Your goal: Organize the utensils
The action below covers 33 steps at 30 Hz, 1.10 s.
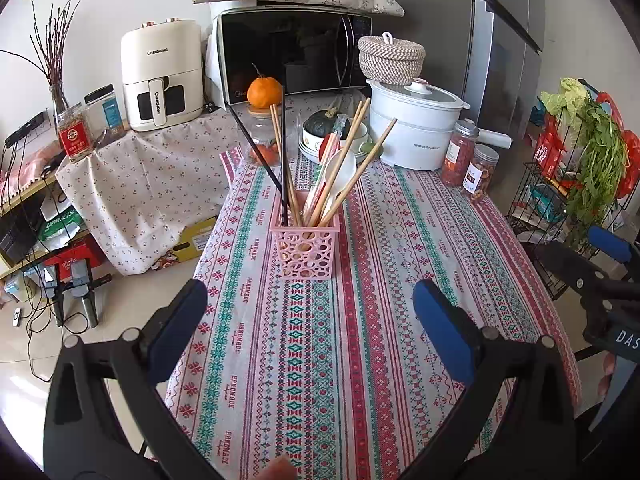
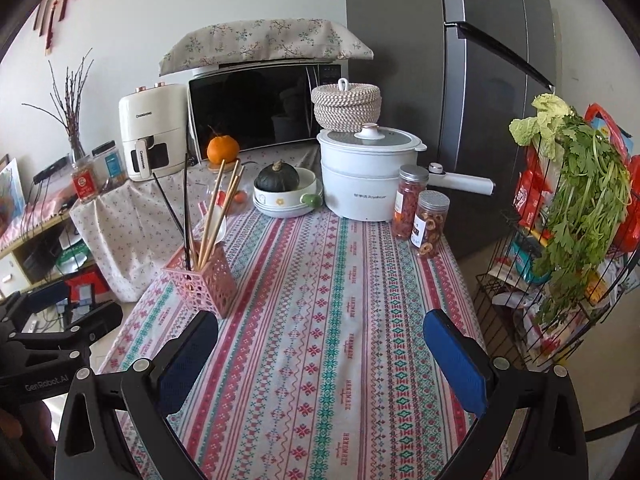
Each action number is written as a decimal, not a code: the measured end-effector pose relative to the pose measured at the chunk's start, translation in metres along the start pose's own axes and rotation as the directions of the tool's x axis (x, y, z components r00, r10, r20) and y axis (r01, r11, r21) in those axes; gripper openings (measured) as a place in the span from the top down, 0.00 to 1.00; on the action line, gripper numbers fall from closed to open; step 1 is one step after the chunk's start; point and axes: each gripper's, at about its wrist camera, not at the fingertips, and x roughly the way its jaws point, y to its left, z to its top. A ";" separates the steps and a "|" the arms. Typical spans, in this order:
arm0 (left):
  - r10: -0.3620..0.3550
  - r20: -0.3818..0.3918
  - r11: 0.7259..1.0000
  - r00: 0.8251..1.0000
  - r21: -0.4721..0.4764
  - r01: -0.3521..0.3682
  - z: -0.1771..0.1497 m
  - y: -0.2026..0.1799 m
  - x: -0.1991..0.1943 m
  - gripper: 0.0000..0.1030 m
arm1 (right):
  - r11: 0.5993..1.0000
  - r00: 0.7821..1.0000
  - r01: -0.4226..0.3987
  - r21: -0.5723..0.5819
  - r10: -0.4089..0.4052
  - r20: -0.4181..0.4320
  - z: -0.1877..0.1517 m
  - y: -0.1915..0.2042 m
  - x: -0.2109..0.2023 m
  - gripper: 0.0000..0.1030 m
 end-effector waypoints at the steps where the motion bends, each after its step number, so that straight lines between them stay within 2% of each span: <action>1: -0.001 -0.001 1.000 1.000 -0.002 0.001 0.000 0.000 0.000 0.01 | 1.000 1.000 0.002 0.002 -0.002 -0.005 0.000 0.000 0.002 0.00; 15: -0.010 0.002 1.000 1.000 -0.003 0.010 -0.001 0.000 -0.005 0.01 | 0.999 0.998 0.024 0.026 -0.023 -0.053 -0.005 0.000 0.016 0.00; 33: -0.010 -0.003 1.000 1.000 0.005 0.010 -0.003 -0.002 -0.005 0.01 | 0.998 0.997 0.023 0.051 -0.019 -0.073 -0.007 -0.003 0.019 0.00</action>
